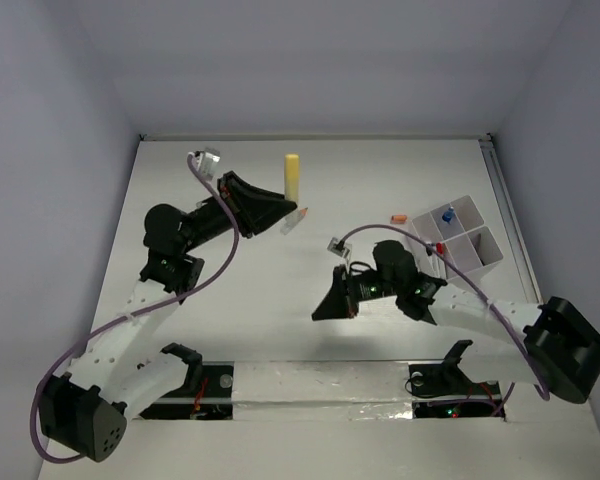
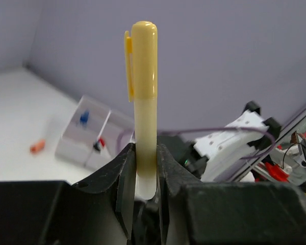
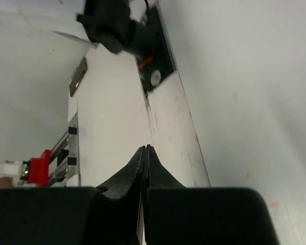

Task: Sort the stationery into containers
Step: Close the pen cap on the pen, then place the pen in the storage box.

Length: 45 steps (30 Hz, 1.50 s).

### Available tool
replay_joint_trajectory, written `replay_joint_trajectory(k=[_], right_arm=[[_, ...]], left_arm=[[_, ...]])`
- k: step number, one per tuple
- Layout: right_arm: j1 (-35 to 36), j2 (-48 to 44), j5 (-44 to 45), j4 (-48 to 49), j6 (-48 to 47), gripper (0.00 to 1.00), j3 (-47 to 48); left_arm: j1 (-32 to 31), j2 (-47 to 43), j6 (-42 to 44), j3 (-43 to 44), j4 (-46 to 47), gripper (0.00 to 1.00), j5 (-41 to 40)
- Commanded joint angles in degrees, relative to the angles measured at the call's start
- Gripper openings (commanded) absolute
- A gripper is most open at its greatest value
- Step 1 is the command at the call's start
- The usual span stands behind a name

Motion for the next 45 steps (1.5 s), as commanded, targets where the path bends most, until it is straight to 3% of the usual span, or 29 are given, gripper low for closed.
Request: replay_joint_trajectory(k=[1, 6, 9, 10, 12, 13, 15, 22, 34, 38, 45], right_arm=[[0.36, -1.66, -7.46, -5.91, -0.51, 0.00, -0.02], [0.36, -7.38, -2.97, -7.47, -0.23, 0.04, 0.85], [-0.42, -11.75, 1.07, -11.87, -3.74, 0.20, 3.57], [-1.12, -12.91, 1.69, -13.88, -5.15, 0.32, 5.67], [-1.74, -15.37, 5.02, -16.78, -6.38, 0.44, 8.05], [-1.75, -17.30, 6.34, -17.76, -7.96, 0.55, 10.67], [-1.75, -18.71, 10.20, -19.52, -10.15, 0.65, 13.58], [-1.75, -16.89, 17.59, -17.24, -14.38, 0.79, 22.73], [-1.75, -1.95, 13.30, -9.87, -12.19, 0.79, 31.44], [-1.75, -1.23, 10.75, -6.61, -10.17, 0.72, 31.00], [-1.75, -1.67, 8.02, -7.05, -9.64, 0.72, 30.82]], left_arm=[[-0.20, -1.74, -2.67, 2.12, 16.25, 0.00, -0.91], [-0.20, -5.16, 1.71, 0.80, 9.93, 0.00, -2.06], [-0.20, -6.66, 3.31, -1.30, 6.94, 0.00, -1.45], [-0.20, -7.10, 3.22, -2.27, 6.93, 0.00, -1.18], [-0.20, -8.59, 3.05, -5.77, 7.28, 0.00, -1.18], [-0.20, -9.03, 2.87, -6.75, 7.72, 0.00, -0.66], [-0.20, -10.17, 1.55, -9.92, 10.00, 0.00, 0.57], [-0.81, -11.24, -3.10, -16.07, 16.77, 0.00, 3.91], [-4.77, -9.74, -5.83, -18.80, 23.45, 0.00, 5.42], [-5.39, -9.04, -5.31, -18.72, 22.58, 0.00, 4.71], [-6.00, -7.90, -5.30, -18.19, 22.49, 0.00, 3.92]])
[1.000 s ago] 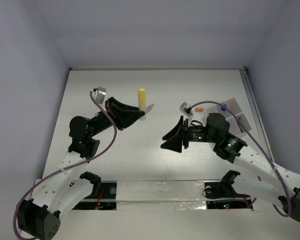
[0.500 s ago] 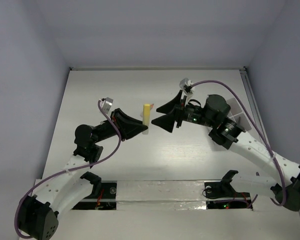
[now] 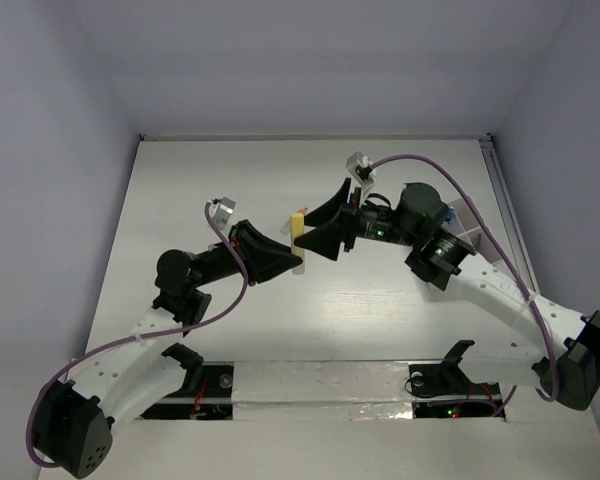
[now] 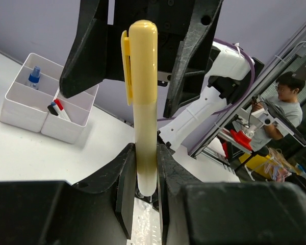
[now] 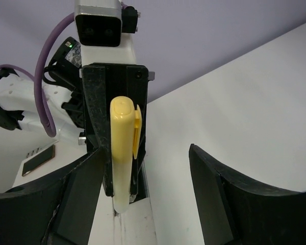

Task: Sort the stationery into containers
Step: Place the pen in the storage box.

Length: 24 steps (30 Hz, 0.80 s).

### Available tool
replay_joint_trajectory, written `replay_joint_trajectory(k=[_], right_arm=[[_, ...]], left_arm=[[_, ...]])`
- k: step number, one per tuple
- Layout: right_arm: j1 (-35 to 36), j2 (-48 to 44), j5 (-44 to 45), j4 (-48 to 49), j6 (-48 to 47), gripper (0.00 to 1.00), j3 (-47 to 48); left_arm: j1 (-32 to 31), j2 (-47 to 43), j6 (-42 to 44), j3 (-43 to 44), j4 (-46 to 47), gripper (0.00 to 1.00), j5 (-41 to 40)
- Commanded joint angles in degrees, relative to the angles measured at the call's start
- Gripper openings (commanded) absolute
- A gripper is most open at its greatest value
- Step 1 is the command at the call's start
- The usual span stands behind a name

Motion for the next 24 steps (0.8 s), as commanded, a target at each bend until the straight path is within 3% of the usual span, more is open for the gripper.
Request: replay_joint_trajectory(k=[1, 4, 10, 11, 14, 15, 18, 19, 22, 24], right_arm=[[0.18, -0.32, -2.62, 3.42, 0.76, 0.72, 2.24], [0.18, 0.39, -2.36, 4.12, 1.02, 0.66, 2.67], [0.18, 1.71, -2.54, 4.48, 2.34, 0.32, 2.94], [0.18, 1.45, -2.10, 4.48, 2.43, 0.18, 2.42], [0.18, -0.39, 2.54, 3.95, 2.17, 0.01, 1.45], [0.18, -1.01, 5.95, 3.52, 1.91, 0.00, 1.18], [-0.35, -3.47, 15.34, -0.70, -0.02, 0.00, 1.01], [-1.05, -4.17, 17.83, -3.06, -0.46, 0.00, 1.01], [-3.85, -6.64, 26.27, -7.63, -1.52, 0.00, 0.13], [-5.53, -8.13, 34.58, -10.19, -1.61, 0.00, -1.10]], left_arm=[[-0.75, 0.10, -0.04, 0.94, 4.46, 0.00, 0.77], [-1.46, 0.81, 0.40, 1.29, 4.19, 0.00, 0.68], [-2.52, 0.28, 2.86, 1.90, -0.11, 0.00, -0.90], [-2.52, 0.37, 3.30, 2.08, -0.64, 0.00, -0.98], [-2.52, -0.59, 4.62, 3.13, -5.11, 0.00, -2.30], [-2.52, -1.99, 7.49, 4.27, -10.69, 0.00, -3.35], [-3.04, -6.03, 15.83, 7.86, -24.74, 0.27, -7.92], [-3.04, -7.27, 17.79, 8.84, -28.03, 0.45, -9.15], [-3.04, -11.58, 24.19, 12.09, -39.55, 0.69, -15.03], [-3.04, -13.25, 27.19, 13.67, -46.83, 0.79, -17.06]])
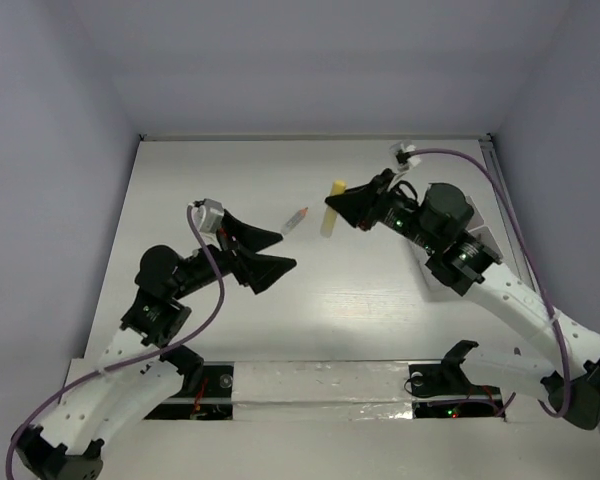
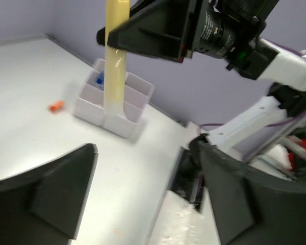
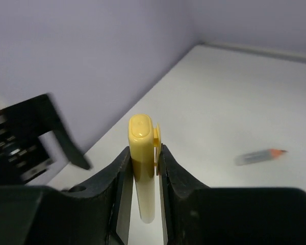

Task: Sort the stationery into containers
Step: Place the pen in the storage box.

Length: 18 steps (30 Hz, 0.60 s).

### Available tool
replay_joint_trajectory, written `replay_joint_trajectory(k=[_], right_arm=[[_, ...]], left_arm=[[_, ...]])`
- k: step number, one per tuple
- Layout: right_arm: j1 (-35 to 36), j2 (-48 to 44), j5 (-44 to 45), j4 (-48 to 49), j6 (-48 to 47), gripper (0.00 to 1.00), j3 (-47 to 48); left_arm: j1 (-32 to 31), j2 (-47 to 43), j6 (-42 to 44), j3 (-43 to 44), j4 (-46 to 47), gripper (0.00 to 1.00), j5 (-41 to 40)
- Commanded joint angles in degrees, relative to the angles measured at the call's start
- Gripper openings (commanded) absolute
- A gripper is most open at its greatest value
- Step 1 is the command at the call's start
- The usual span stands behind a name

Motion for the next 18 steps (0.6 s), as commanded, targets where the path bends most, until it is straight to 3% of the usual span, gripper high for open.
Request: replay_joint_trajectory(k=[1, 5, 6, 12, 18], right_arm=[[-4.50, -4.74, 19.21, -6.80, -1.68, 0.00, -2.67], [-11.36, -10.29, 33.11, -14.72, 0.52, 0.00, -7.51], [-12.33, -11.08, 39.83, -16.22, 1.13, 0.00, -8.22], [-18.13, -11.62, 61.56, -25.19, 1.67, 0.00, -11.12], [-21.39, -10.31, 73.64, -24.49, -0.53, 0.00, -15.07]], left_arm=[[-0.18, -4.50, 11.44, 5.35, -15.35, 0.87, -7.01], [-0.18, -7.94, 16.20, 6.24, -21.42, 0.99, -10.71], [-0.18, -8.91, 16.73, 5.54, -21.60, 0.99, -11.15], [-0.18, -9.79, 19.46, 4.39, -24.50, 0.99, -12.12], [-3.34, -13.92, 19.64, 4.57, -26.35, 0.99, -17.56]])
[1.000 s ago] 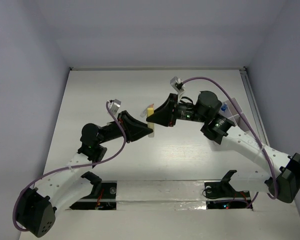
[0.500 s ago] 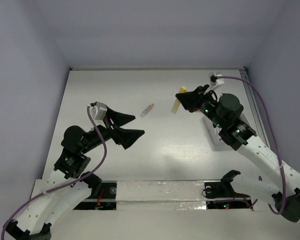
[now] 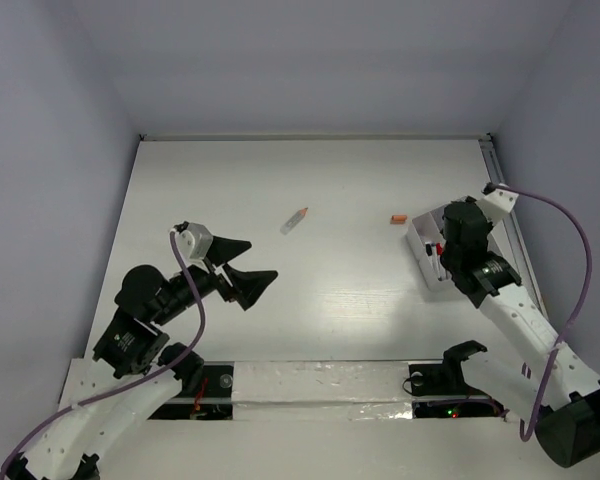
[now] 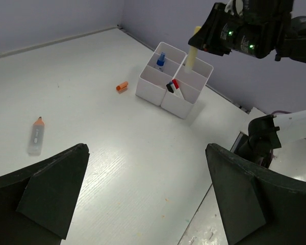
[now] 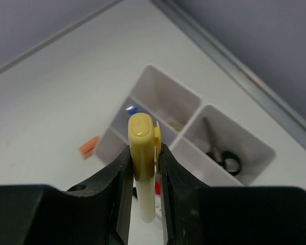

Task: Sort the stationery into containers
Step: Place the pen in the storage box.

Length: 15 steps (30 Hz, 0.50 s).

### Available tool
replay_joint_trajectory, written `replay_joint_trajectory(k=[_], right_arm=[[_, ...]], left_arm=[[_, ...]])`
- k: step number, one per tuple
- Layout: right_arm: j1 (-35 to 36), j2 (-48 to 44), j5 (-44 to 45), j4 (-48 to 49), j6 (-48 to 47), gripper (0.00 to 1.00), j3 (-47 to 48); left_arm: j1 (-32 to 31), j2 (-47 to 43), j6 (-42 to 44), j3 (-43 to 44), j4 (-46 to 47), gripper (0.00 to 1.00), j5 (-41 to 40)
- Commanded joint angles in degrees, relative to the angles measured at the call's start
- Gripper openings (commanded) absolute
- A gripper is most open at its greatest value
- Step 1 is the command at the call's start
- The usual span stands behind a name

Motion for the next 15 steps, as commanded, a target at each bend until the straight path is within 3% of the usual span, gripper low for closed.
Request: replay_joint_trajectory(k=[1, 15], right_arm=[[-1.85, 1.44, 14.65, -0.47, -1.40, 0.00, -1.68], [-2.47, 13.57, 22.75, 2.16, -2.37, 0.00, -1.60]], left_arm=[[-2.49, -3.36, 2.00, 0.57, -0.38, 0.99, -5.11], [-6.54, -6.54, 2.09, 0.48, -1.62, 0.99, -7.40]])
